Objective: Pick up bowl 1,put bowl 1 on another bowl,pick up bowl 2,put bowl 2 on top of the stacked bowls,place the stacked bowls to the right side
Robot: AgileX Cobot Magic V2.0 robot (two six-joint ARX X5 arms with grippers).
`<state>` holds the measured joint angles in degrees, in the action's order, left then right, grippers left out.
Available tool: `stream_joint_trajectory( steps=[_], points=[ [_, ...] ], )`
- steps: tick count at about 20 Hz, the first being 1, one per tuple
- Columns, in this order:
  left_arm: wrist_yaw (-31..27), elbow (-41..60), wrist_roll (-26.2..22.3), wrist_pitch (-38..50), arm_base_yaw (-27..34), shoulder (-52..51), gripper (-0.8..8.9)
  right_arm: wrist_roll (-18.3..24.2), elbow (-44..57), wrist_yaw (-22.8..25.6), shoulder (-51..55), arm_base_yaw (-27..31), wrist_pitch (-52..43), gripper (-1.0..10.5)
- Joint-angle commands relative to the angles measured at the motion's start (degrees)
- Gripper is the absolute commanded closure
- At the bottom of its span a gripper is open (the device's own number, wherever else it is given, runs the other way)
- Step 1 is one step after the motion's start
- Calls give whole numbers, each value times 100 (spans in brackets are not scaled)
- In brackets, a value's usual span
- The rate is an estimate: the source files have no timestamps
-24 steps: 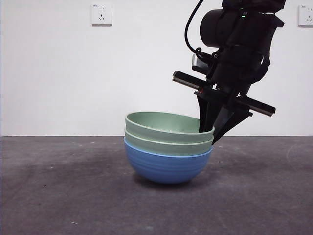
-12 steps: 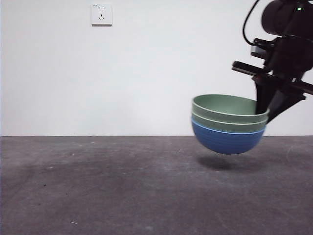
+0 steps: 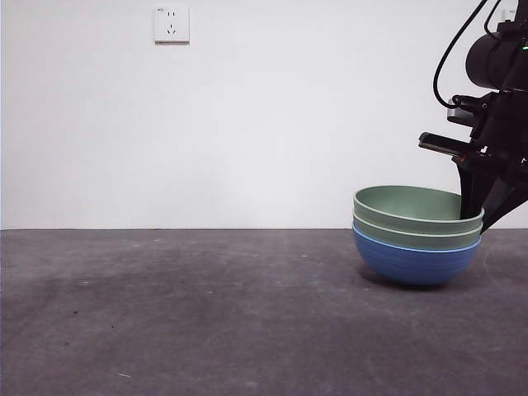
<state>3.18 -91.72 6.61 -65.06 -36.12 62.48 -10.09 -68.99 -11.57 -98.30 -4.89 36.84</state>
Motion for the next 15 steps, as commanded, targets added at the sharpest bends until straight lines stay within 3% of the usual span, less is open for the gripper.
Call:
stream_joint_trajectory(
  steps=[1, 4, 10, 15],
  points=[
    [0, 7, -17, 50, -20, -11, 374, 101, 15, -9, -105, 7, -15, 931],
    [0, 7, -20, 50, -20, -9, 373, 103, 15, -39, -105, 7, 61, 721],
    [-9, 7, -26, 44, -17, 2, 373, 120, 13, -57, -35, 4, 63, 689],
    [-7, 7, -44, 28, -17, 7, 374, 208, 13, -39, 925, 7, 348, 689]
  ],
)
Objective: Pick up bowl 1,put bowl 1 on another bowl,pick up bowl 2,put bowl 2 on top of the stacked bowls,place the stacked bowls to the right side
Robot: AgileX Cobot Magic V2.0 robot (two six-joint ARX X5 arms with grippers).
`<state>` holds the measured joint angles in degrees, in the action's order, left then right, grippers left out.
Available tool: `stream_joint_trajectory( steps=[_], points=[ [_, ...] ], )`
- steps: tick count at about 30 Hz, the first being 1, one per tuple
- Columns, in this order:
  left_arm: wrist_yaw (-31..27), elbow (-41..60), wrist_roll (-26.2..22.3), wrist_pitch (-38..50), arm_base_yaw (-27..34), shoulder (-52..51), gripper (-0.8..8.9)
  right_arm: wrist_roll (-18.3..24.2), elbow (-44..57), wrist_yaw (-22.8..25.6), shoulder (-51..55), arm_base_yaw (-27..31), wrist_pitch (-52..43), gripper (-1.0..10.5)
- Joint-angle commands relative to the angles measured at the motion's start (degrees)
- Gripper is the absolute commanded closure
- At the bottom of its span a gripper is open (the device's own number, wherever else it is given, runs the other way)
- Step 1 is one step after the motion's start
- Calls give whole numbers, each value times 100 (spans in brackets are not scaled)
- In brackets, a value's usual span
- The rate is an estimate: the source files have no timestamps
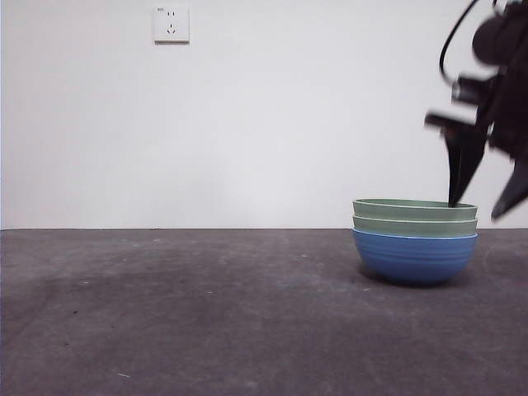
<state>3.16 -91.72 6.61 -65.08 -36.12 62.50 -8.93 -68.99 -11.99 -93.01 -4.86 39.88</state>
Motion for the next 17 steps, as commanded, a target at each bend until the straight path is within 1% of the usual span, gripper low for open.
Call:
stream_joint_trajectory(
  steps=[1, 4, 6, 8, 12, 17],
  points=[
    [-4, 7, -55, 31, -17, 4, 374, 90, 13, -7, 697, 4, 173, 689],
    [-4, 7, -90, 28, -17, 4, 374, 101, 13, -17, 1423, -20, 758, 690],
    [-2, 7, -138, 28, -17, 4, 374, 203, 13, -31, 1834, -74, 1268, 692],
    [2, 7, -243, 24, -17, 4, 374, 258, 13, -33, 2234, -186, 1860, 695],
    [33, 7, -243, -7, -17, 4, 374, 264, 13, -33, 2905, -492, 2813, 695],
    [35, 7, -389, -271, -17, 4, 377, 234, 13, -33, 3613, -949, 3329, 698]
  ],
)
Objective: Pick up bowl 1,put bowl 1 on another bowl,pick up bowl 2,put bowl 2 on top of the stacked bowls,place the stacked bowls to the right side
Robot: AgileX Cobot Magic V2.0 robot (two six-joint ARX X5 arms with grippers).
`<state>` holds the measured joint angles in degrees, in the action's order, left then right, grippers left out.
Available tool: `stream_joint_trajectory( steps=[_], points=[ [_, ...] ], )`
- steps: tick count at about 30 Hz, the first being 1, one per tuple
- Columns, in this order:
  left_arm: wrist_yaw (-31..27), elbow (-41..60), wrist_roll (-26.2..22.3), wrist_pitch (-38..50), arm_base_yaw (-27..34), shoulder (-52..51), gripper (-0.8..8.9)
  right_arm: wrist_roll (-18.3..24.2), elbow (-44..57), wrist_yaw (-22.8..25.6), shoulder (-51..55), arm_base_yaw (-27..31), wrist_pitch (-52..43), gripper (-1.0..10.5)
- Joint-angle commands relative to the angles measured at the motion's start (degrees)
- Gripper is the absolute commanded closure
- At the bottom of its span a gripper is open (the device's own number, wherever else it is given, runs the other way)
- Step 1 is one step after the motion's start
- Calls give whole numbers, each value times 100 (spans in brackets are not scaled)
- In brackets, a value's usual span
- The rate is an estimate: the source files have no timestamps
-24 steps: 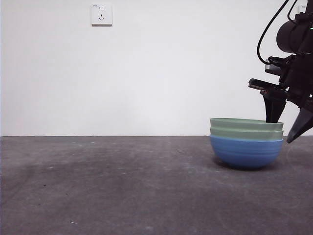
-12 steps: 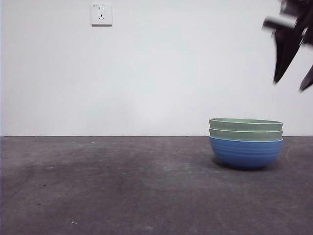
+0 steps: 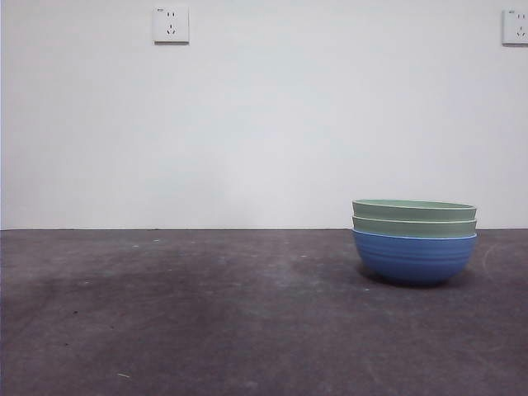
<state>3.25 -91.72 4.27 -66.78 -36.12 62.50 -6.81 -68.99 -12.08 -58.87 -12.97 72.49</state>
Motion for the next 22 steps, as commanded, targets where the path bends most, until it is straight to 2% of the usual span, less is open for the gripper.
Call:
stream_joint_trajectory(
  steps=[1, 3, 4, 7, 8, 22],
  points=[
    [26, 7, -155, -162, -20, 4, 378, 20, 13, -24, 321, -214, 116, 699],
    [24, 7, -157, -238, -17, 4, 389, -20, 13, -24, 511, -330, 181, 720],
    [24, 7, -162, -260, -17, 4, 447, -20, 13, -24, 599, -376, 201, 780],
    [20, 7, -179, -278, -17, 4, 717, -4, 13, -24, 769, -468, 243, 970],
    [20, 7, -179, -282, -17, 4, 815, 15, 13, -24, 807, -490, 269, 958],
    [-15, 7, -173, -264, -17, 4, 817, 2, 13, 22, 826, -520, 297, 943]
  ],
)
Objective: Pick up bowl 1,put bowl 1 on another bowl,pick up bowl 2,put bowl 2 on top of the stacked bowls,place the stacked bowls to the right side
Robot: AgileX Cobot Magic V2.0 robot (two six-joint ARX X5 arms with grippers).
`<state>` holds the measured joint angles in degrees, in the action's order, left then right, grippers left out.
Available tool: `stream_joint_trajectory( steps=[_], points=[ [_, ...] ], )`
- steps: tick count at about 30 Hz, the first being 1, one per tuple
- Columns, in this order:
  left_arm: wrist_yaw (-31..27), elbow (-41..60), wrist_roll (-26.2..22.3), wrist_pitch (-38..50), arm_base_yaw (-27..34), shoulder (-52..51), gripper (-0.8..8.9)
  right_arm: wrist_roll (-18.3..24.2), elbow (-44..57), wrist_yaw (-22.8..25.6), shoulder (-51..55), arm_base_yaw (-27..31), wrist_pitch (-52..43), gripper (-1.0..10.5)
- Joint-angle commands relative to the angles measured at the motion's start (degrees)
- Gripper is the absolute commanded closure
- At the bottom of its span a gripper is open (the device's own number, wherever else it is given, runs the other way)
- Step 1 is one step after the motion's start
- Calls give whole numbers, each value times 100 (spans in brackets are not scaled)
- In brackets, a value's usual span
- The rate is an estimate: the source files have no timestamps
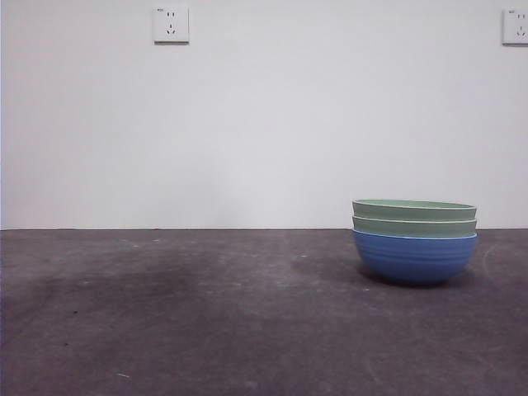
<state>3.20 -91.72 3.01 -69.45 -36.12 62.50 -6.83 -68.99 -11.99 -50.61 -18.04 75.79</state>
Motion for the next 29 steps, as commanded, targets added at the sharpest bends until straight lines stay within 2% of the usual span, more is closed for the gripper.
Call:
stream_joint_trajectory(
  steps=[1, 16, 18, 21, 23, 29],
  points=[
    [-11, 7, -46, 2, -17, 4, 817, 4, 13, 15, 0, -13, -31, 943],
    [-26, 7, -55, 9, -9, 2, 817, 7, 13, 20, 0, -13, -31, 943],
    [-144, 13, -361, 66, 181, -114, 817, 4, 13, 20, 0, -13, -33, 943],
    [-109, 116, -382, 824, 688, -387, 817, 4, 13, 17, 0, -13, -33, 943],
    [33, 409, -439, 1703, 1143, -708, 817, 4, 13, 20, 2, -13, -33, 943],
    [157, 2374, -474, 4380, 2345, -2120, 817, 4, 13, 33, 0, -9, -31, 943]
  ],
)
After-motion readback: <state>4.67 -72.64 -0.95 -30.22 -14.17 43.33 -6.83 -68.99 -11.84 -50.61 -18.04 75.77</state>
